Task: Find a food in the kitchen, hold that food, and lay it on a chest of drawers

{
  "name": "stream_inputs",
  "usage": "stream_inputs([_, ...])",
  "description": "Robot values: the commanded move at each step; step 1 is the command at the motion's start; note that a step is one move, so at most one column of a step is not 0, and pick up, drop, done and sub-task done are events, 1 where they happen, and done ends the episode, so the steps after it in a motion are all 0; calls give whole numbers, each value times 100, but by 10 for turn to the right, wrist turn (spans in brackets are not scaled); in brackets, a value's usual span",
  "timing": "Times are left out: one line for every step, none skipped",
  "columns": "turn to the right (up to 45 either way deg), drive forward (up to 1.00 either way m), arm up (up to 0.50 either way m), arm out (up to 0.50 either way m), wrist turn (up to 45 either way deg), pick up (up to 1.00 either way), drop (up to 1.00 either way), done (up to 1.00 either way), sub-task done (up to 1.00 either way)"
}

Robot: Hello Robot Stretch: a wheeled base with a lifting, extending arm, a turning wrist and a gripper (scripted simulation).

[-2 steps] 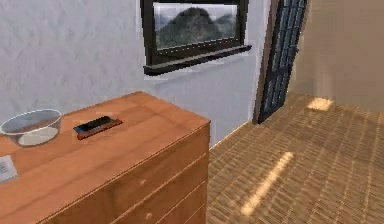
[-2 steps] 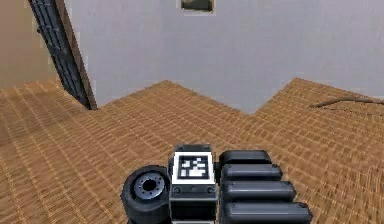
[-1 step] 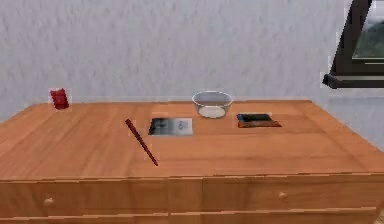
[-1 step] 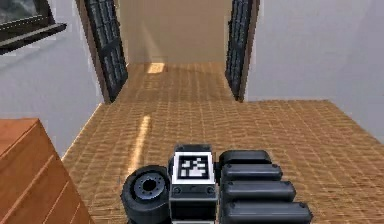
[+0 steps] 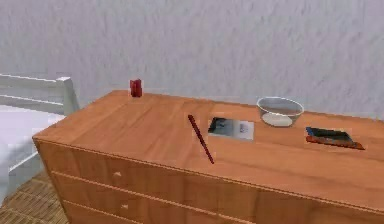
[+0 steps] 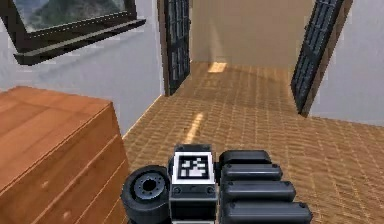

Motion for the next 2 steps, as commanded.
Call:
stream_inputs([0,30,0,0,0,0,0,0,0])
stream_inputs([450,0,0,0,0,0,0,0,0])
